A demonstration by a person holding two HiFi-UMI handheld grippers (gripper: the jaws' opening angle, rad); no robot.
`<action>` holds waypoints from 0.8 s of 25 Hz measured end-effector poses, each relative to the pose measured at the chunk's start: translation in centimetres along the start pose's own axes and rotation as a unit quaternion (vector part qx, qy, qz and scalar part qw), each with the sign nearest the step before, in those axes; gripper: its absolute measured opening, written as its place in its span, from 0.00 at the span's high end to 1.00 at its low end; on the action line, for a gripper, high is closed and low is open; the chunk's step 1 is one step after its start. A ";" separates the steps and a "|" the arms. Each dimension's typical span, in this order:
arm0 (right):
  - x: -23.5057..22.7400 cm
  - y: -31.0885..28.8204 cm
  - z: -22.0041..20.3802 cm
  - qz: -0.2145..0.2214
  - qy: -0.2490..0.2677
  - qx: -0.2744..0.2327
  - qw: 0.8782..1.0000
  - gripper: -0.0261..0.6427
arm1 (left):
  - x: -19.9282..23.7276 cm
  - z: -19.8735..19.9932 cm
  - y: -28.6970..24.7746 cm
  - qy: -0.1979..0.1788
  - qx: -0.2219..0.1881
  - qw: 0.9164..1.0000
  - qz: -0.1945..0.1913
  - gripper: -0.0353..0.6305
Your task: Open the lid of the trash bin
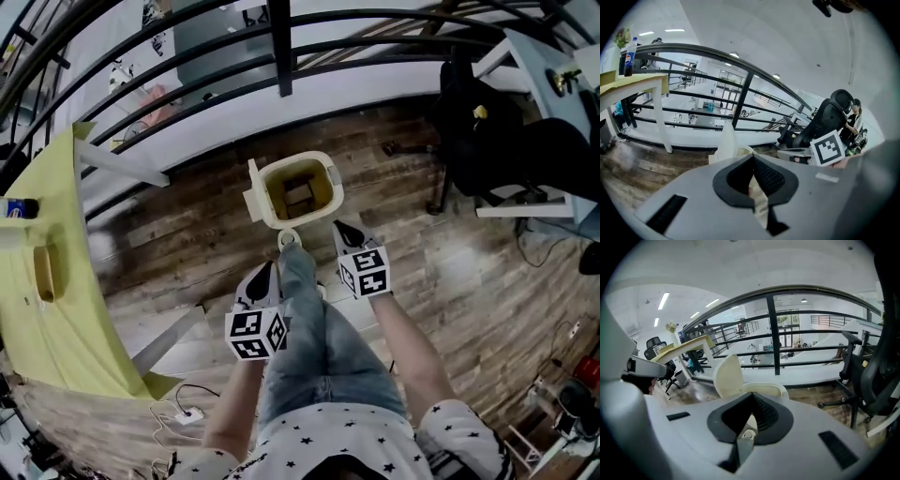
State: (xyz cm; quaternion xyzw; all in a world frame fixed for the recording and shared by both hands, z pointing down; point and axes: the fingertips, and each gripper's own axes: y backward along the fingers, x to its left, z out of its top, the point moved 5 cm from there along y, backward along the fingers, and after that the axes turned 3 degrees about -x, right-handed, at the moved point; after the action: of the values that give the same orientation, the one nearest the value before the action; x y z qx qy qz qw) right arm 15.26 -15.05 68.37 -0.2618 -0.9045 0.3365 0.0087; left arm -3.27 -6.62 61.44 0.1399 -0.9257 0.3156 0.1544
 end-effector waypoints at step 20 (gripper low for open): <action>11.0 17.9 9.1 0.042 -0.021 -0.079 0.996 0.97 | -7.1 6.5 11.6 -0.022 -0.032 0.999 -0.031 0.94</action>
State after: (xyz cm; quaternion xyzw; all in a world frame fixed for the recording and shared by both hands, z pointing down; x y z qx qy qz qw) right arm 12.44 -3.92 48.56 -0.2925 -0.9163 0.2698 -0.0450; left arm -2.19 -0.73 47.57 0.1702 -0.9338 0.2778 0.1476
